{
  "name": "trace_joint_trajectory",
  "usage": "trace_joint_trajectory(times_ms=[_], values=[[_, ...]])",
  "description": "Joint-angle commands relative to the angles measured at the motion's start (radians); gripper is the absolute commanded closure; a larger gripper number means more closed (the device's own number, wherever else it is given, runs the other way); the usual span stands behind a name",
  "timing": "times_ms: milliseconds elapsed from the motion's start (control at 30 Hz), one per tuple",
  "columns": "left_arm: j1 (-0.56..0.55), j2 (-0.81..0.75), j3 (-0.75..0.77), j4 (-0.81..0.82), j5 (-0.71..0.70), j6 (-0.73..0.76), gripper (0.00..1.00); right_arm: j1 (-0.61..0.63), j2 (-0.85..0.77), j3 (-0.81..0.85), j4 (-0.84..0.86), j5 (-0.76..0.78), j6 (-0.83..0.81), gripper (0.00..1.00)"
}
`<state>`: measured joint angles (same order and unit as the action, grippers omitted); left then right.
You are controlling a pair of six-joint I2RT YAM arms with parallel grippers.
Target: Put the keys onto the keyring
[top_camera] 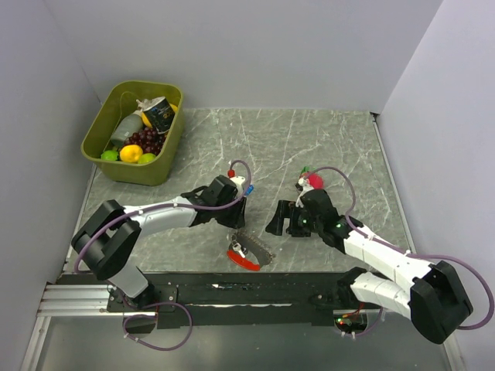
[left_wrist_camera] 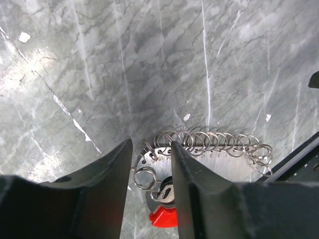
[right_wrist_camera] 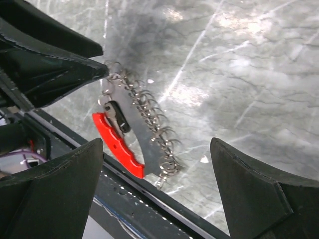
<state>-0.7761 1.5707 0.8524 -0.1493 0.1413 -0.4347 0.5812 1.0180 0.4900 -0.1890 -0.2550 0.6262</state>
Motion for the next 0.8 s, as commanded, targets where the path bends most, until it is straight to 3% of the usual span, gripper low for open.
trace_joint_trajectory(times_ms=[0,367,667,767], values=[[-0.022,0.02,0.057,-0.059,-0.048,-0.006,0.61,-0.021,-0.006,0.005,-0.015,0.011,-0.032,0.06],[-0.034,0.057,0.08,-0.11,-0.069,-0.015,0.7,-0.038,0.002,0.012,-0.012,0.003,-0.048,0.05],[-0.035,0.048,0.099,-0.108,-0.08,0.004,0.98,-0.044,-0.006,0.022,-0.013,0.01,-0.068,0.05],[-0.035,0.031,0.106,-0.104,-0.074,0.025,0.99,-0.047,-0.004,0.032,-0.007,0.008,-0.086,0.05]])
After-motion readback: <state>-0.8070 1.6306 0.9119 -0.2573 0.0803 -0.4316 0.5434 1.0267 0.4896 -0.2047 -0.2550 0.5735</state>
